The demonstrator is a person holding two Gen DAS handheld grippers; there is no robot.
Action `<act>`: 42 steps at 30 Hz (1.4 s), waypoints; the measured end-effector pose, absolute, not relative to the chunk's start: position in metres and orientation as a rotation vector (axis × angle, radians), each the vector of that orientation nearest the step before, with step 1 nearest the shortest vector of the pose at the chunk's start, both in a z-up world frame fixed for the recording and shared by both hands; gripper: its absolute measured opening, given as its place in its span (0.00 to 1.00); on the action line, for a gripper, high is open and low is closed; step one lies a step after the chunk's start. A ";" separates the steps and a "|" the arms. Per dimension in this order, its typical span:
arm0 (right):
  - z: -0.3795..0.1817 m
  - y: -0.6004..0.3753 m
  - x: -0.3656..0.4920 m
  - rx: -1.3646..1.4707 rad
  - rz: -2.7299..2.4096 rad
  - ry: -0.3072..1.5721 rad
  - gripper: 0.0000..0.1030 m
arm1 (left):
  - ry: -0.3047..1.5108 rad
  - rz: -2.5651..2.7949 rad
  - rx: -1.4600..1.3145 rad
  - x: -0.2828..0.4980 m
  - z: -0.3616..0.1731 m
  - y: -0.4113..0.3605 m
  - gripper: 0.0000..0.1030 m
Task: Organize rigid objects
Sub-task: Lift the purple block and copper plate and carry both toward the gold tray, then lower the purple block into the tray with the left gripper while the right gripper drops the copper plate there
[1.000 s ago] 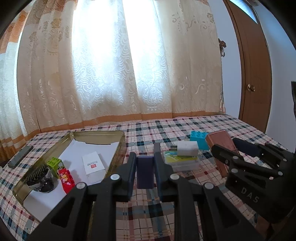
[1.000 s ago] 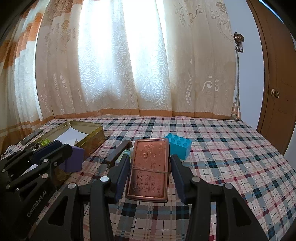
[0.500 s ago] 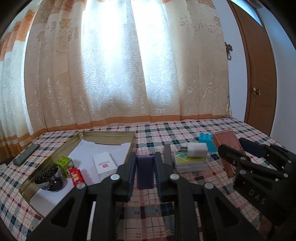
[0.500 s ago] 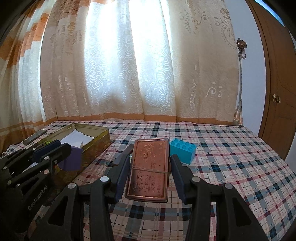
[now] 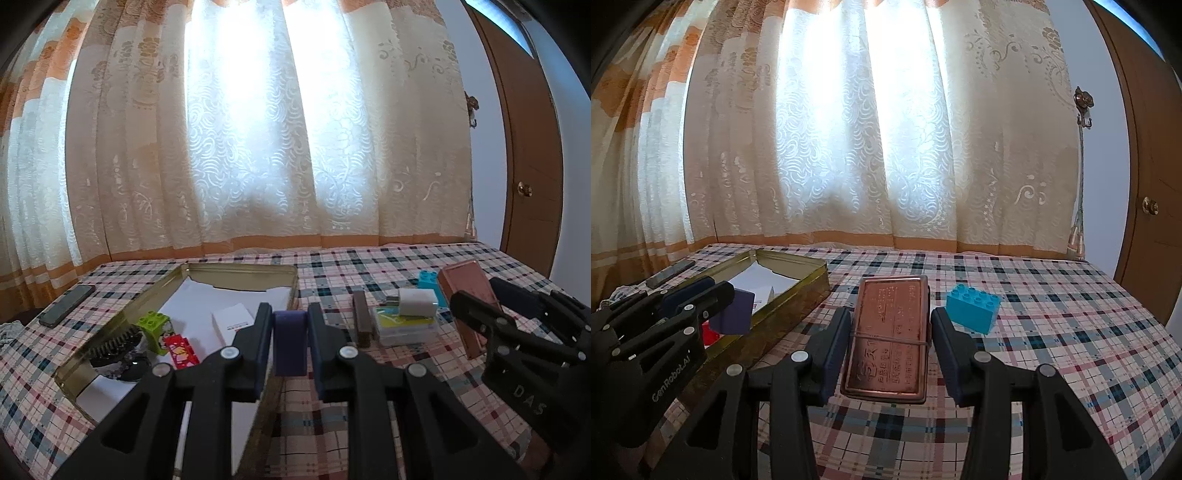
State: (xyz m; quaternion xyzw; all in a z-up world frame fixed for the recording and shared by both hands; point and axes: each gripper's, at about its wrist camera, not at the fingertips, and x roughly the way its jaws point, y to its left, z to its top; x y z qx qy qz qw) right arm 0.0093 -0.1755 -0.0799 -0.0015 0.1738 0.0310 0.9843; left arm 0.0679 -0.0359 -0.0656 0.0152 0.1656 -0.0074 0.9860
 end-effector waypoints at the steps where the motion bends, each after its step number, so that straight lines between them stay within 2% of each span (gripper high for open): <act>1: -0.080 -0.175 0.009 -0.003 0.063 0.348 0.47 | 0.332 -0.012 0.029 0.068 -0.065 -0.035 0.17; 32: -0.077 -0.130 0.008 -0.054 0.129 0.328 0.47 | 0.308 0.058 -0.017 0.062 -0.064 0.010 0.17; 34: -0.077 -0.127 0.008 -0.060 0.135 0.328 0.47 | 0.309 0.061 -0.017 0.062 -0.065 0.012 0.10; 42: -0.077 -0.117 0.009 -0.077 0.149 0.332 0.47 | 0.320 0.066 -0.028 0.063 -0.065 0.021 0.10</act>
